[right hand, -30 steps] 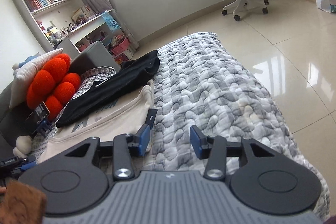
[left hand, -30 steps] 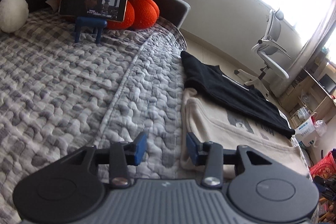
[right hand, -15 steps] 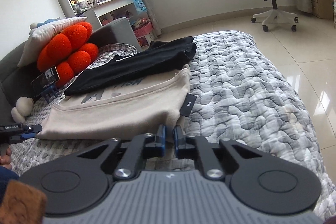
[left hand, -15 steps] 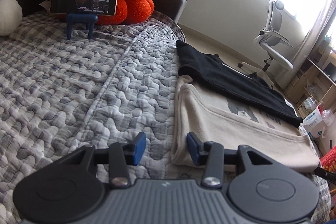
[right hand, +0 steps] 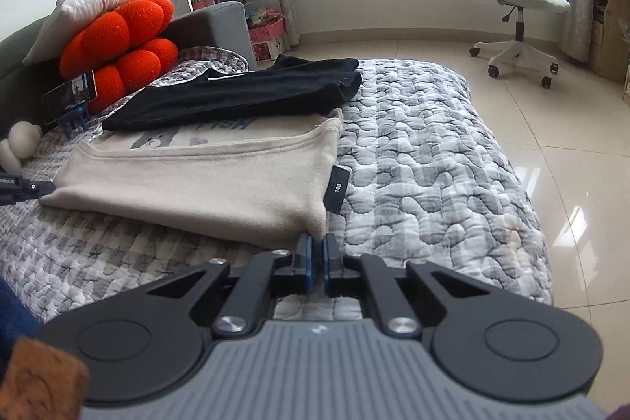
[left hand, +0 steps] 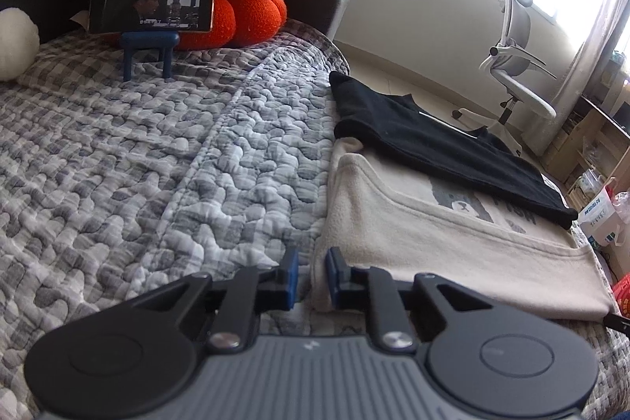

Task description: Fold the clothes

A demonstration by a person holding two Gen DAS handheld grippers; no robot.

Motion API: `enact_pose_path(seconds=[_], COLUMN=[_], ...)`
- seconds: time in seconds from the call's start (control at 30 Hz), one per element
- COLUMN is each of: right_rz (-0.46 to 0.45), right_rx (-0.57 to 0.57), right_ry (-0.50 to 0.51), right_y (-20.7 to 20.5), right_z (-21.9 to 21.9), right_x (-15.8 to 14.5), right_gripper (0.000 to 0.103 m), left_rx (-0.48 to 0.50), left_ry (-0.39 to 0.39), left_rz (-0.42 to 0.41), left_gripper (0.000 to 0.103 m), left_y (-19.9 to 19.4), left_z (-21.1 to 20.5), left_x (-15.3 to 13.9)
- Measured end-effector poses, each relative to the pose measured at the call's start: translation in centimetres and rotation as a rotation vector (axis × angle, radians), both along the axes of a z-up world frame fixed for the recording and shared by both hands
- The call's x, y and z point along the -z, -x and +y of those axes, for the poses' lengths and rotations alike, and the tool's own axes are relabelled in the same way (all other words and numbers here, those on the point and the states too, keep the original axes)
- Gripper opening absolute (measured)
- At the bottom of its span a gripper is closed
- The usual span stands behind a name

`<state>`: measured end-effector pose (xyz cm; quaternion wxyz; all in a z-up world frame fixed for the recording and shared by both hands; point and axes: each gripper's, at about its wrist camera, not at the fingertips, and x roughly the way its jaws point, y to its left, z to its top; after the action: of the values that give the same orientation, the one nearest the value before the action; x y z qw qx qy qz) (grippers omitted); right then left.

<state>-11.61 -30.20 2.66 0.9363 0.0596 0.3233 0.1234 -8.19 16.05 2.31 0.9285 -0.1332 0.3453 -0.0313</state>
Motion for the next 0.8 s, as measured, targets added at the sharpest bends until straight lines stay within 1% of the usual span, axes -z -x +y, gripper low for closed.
enact_pose_path(seconds=[0.1, 0.2, 0.23, 0.3, 0.4, 0.5, 0.6, 0.63, 0.7, 0.73, 0.8], right_rz=[0.0, 0.011, 0.004, -0.022, -0.078, -0.113, -0.091, -0.077, -0.041, -0.023, -0.037], right_rx=[-0.018, -0.028, -0.023, -0.005, 0.001, -0.048, -0.128, -0.153, -0.179, -0.185, -0.186], right_ry=[0.014, 0.047, 0.053, 0.044, 0.021, 0.0, 0.009, 0.018, 0.046, 0.067, 0.078], right_y=[0.0, -0.1, 0.0, 0.4, 0.8, 0.5, -0.9, -1.4, -2.3, -2.7, -2.5], right_z=[0.1, 0.5, 0.5, 0.4, 0.3, 1.2, 3.2, 3.9, 5.0, 5.4, 5.2], right_x=[-0.4, -0.6, -0.8, -1.5, -2.8, -3.6, -3.1, -2.6, -1.3, -0.6, 0.0], right_gripper=[0.007, 0.014, 0.016, 0.016, 0.016, 0.016, 0.016, 0.016, 0.016, 0.016, 0.015], left_rx=[0.005, -0.005, -0.011, -0.024, -0.044, 0.008, 0.093, 0.119, 0.165, 0.172, 0.168], left_ry=[-0.007, 0.014, 0.028, 0.04, -0.004, -0.022, -0.064, -0.079, -0.108, -0.12, -0.155], left_rz=[0.006, 0.013, 0.014, 0.008, -0.026, -0.067, -0.096, -0.094, -0.089, -0.077, -0.045], left_gripper=[0.018, 0.025, 0.026, 0.026, 0.027, 0.032, 0.035, 0.037, 0.038, 0.038, 0.038], left_y=[-0.1, 0.0, 0.1, 0.2, 0.4, -0.1, -1.1, -1.5, -2.2, -2.5, -3.2], left_z=[-0.1, 0.2, 0.5, 0.9, 0.9, -0.2, -2.6, -3.3, -4.8, -5.1, -5.3], left_x=[-0.2, -0.4, -0.6, -1.1, -2.6, -3.9, -4.1, -3.7, -3.0, -2.4, -1.1])
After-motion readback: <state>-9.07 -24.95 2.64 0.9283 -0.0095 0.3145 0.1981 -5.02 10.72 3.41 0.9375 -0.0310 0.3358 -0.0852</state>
